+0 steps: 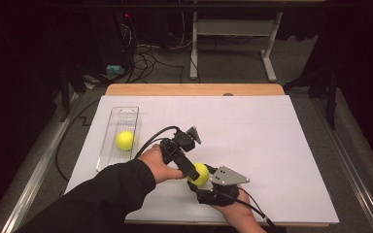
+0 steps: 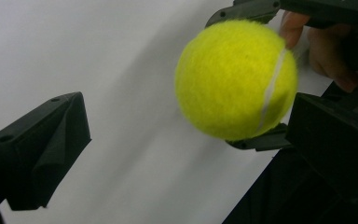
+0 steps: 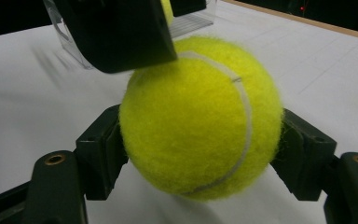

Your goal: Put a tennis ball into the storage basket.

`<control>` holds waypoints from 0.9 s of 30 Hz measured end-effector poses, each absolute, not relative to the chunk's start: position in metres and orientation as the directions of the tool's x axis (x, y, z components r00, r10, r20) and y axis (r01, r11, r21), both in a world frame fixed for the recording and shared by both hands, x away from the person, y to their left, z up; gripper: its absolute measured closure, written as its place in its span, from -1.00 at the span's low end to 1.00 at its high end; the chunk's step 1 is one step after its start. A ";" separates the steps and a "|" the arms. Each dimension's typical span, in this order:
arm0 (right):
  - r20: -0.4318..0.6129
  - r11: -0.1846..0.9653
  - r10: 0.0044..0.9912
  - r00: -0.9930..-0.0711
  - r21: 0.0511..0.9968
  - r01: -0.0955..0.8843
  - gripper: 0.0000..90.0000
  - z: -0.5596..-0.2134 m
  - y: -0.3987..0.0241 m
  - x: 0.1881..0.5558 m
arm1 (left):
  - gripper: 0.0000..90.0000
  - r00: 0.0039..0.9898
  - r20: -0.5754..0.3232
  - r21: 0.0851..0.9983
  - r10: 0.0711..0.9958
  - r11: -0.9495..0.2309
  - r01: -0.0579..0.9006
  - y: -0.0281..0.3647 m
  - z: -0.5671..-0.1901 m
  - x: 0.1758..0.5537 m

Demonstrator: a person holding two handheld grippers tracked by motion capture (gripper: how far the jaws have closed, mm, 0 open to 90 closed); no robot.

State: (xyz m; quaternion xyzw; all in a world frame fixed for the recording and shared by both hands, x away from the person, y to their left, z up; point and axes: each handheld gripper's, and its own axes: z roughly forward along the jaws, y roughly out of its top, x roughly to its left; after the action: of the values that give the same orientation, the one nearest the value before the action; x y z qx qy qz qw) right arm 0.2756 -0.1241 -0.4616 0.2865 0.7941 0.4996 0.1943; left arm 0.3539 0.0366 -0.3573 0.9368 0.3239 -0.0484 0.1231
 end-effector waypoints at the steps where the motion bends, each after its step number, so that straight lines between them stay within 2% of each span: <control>1: -0.019 0.334 0.658 -0.752 0.903 0.269 -0.39 -0.462 -0.122 0.275 | -0.99 0.785 -0.173 0.200 0.595 -0.759 0.620 0.036 -0.358 0.354; 13: -0.017 0.320 0.634 -0.773 0.916 0.242 -0.39 -0.460 -0.116 0.273 | -0.93 0.787 -0.211 0.179 0.580 -0.769 0.614 0.024 -0.373 0.351; 16: -0.021 0.318 0.637 -0.770 0.918 0.238 -0.39 -0.459 -0.116 0.273 | -0.82 0.789 -0.224 0.174 0.572 -0.773 0.610 0.023 -0.377 0.351; 17: -0.024 0.318 0.637 -0.770 0.919 0.234 -0.39 -0.458 -0.117 0.273 | -0.70 0.791 -0.229 0.173 0.568 -0.776 0.607 0.023 -0.377 0.352; 20: -0.028 0.318 0.639 -0.769 0.920 0.231 -0.39 -0.458 -0.117 0.273 | -0.63 0.789 -0.242 0.171 0.564 -0.776 0.607 0.021 -0.379 0.351; 24: -0.026 0.317 0.649 -0.761 0.918 0.238 -0.40 -0.458 -0.117 0.274 | -0.43 0.789 -0.259 0.174 0.557 -0.777 0.605 0.021 -0.379 0.351; 27: -0.021 0.312 0.654 -0.756 0.918 0.244 -0.40 -0.459 -0.117 0.274 | -0.42 0.784 -0.259 0.173 0.564 -0.771 0.612 0.020 -0.380 0.351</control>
State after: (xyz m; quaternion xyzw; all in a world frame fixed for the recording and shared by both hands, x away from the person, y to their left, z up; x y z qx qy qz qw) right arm 0.2744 -0.1169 -0.4587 0.2862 0.7847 0.5121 0.2002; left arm 0.3512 0.0199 -0.3800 0.9362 0.3142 -0.0966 0.1246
